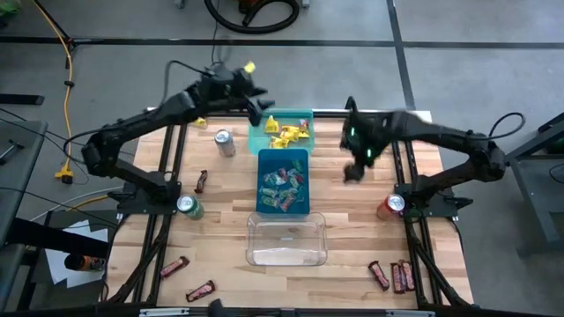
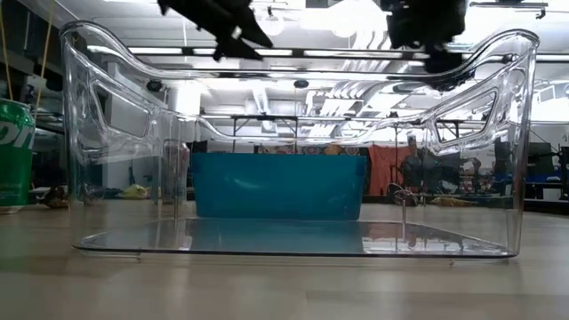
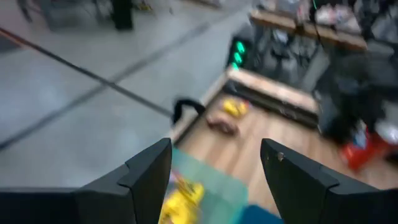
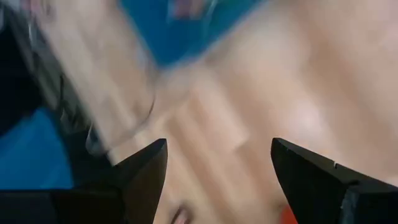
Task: Sort candy
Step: Put the brown candy into the transparent bin
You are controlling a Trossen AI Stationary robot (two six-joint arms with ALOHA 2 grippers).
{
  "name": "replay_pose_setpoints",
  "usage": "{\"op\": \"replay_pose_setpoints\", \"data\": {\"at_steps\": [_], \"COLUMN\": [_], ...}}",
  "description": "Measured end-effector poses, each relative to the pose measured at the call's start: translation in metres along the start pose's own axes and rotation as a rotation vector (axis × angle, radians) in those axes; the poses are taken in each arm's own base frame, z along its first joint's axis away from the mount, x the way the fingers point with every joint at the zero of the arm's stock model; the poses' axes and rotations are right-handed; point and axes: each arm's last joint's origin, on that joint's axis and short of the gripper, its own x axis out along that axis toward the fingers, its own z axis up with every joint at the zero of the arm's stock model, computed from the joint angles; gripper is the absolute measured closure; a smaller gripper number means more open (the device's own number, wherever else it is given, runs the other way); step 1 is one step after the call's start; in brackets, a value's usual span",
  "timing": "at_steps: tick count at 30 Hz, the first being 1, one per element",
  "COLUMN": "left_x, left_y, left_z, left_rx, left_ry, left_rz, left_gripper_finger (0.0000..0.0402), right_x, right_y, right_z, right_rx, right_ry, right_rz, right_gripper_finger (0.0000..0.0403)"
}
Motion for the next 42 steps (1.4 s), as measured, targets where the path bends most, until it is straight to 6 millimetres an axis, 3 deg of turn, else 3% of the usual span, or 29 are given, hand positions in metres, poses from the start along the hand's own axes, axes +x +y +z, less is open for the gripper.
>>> {"op": "replay_pose_setpoints", "data": {"at_steps": [8,11,16,20,31,42], "left_x": [-0.032,-0.033,-0.033,-0.033,-0.033,-0.032], "left_y": [0.021,0.024,0.025,0.025,0.025,0.025], "left_z": [0.019,0.020,0.020,0.017,0.016,0.016], "left_rx": [-0.029,-0.033,-0.034,-0.038,-0.038,-0.041], "left_ry": [-0.134,-0.139,-0.136,-0.112,-0.103,-0.103], "left_rz": [0.072,0.084,0.086,0.086,0.087,0.086], "left_gripper_finger": [0.0169,0.0169,0.0169,0.0169,0.0169,0.0169], "right_x": [0.071,0.083,0.086,0.098,0.178,0.242], "right_y": [0.032,0.043,0.056,0.061,0.089,0.077], "right_z": [-0.064,-0.073,-0.079,-0.097,-0.167,-0.187], "right_rx": [0.118,0.144,0.207,0.335,0.561,0.644], "right_ry": [0.287,0.289,0.276,0.386,0.628,0.580], "right_rz": [-0.050,-0.036,-0.008,-0.016,-0.152,-0.404], "right_gripper_finger": [0.0121,0.0121,0.0121,0.0121,0.0121,0.0121]}}
